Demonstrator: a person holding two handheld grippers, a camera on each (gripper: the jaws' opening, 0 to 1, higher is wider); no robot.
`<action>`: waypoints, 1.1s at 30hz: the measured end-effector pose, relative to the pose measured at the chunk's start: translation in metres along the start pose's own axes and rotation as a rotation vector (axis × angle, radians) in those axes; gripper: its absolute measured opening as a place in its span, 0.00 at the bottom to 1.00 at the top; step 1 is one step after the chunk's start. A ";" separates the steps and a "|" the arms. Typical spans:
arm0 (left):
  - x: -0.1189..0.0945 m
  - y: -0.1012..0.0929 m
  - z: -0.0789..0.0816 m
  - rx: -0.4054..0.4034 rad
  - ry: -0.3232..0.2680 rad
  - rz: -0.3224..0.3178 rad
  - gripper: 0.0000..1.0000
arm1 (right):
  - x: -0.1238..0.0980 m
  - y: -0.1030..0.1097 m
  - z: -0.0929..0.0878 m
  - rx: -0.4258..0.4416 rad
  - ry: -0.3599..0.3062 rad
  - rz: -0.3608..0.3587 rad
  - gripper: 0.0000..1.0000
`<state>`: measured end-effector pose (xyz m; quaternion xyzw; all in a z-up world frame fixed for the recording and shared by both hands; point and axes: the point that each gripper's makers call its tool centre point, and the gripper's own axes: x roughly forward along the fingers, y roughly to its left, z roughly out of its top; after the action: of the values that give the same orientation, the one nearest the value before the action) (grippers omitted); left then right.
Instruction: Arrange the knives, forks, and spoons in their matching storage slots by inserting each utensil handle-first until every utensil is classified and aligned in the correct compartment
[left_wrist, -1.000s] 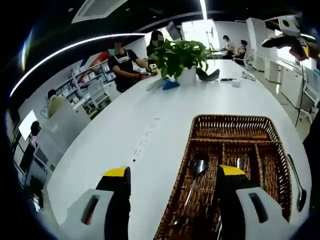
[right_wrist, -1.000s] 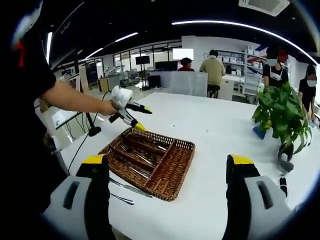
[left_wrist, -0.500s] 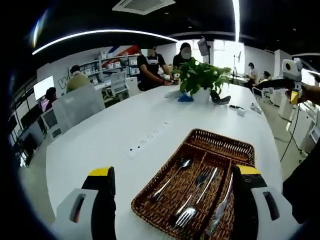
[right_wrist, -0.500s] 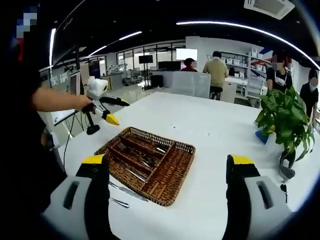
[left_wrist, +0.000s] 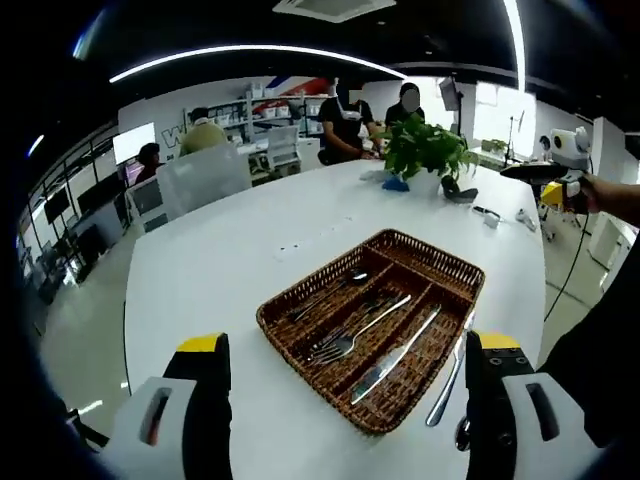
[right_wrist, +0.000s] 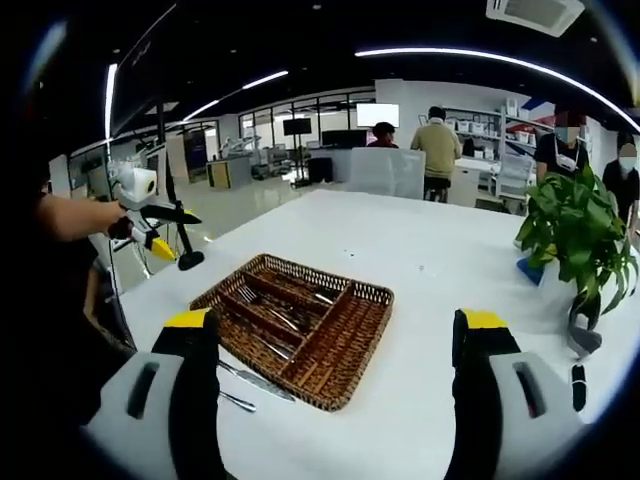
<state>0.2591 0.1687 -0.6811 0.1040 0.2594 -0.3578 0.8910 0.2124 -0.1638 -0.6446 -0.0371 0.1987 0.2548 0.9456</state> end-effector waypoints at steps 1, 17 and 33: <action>-0.005 -0.003 0.001 -0.007 -0.013 0.006 1.00 | -0.001 0.002 -0.003 -0.010 0.006 0.015 1.00; -0.055 -0.024 -0.017 -0.030 -0.042 0.076 1.00 | -0.025 0.007 0.001 -0.054 -0.023 0.047 1.00; -0.076 -0.031 -0.024 -0.017 -0.053 0.094 1.00 | -0.040 0.000 -0.005 -0.065 -0.036 0.032 1.00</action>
<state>0.1821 0.1997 -0.6602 0.0993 0.2334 -0.3158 0.9143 0.1791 -0.1834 -0.6337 -0.0598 0.1740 0.2768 0.9432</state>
